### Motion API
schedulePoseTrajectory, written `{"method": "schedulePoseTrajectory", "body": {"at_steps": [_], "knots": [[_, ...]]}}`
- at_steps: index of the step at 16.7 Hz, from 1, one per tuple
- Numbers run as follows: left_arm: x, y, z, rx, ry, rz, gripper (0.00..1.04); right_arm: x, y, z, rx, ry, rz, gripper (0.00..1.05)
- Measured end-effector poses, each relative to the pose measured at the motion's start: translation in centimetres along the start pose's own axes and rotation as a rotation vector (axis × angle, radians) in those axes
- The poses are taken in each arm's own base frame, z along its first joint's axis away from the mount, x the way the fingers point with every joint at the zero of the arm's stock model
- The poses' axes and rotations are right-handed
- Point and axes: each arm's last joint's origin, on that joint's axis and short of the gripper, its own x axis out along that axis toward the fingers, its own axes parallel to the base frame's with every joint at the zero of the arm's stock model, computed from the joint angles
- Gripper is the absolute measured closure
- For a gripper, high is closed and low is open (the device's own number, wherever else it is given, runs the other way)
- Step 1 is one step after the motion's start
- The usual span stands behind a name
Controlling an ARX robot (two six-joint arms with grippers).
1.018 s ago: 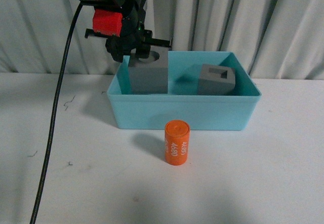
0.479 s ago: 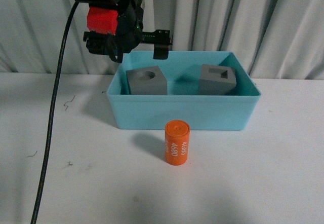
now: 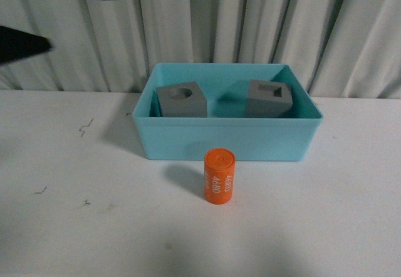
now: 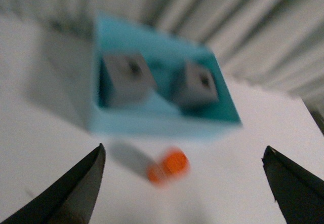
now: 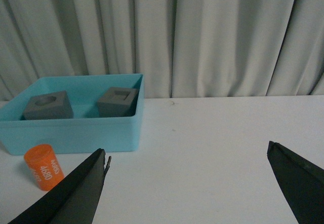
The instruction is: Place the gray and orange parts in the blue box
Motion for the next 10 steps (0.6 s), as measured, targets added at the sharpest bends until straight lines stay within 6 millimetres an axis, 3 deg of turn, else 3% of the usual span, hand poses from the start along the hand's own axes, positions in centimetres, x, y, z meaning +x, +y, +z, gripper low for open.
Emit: {"method": "schedulePoseTrajectory", "body": {"at_steps": [2, 4, 7, 10], "knots": [[-2.7, 2.3, -2.4, 0.226, -0.352, 0.202, 0.37, 0.0, 0.0, 0.0, 0.000, -0.001, 0.002, 0.06], [-4.6, 4.7, -4.3, 0.353, -0.384, 0.276, 0.66, 0.0, 0.0, 0.0, 0.000, 0.000, 0.001, 0.06], [-6.5, 6.2, -5.9, 0.390, -0.380, 0.276, 1.03, 0.0, 0.0, 0.0, 0.000, 0.000, 0.001, 0.06], [-7.4, 6.9, -6.9, 0.393, -0.374, 0.281, 1.03, 0.0, 0.0, 0.0, 0.000, -0.001, 0.001, 0.06]]}}
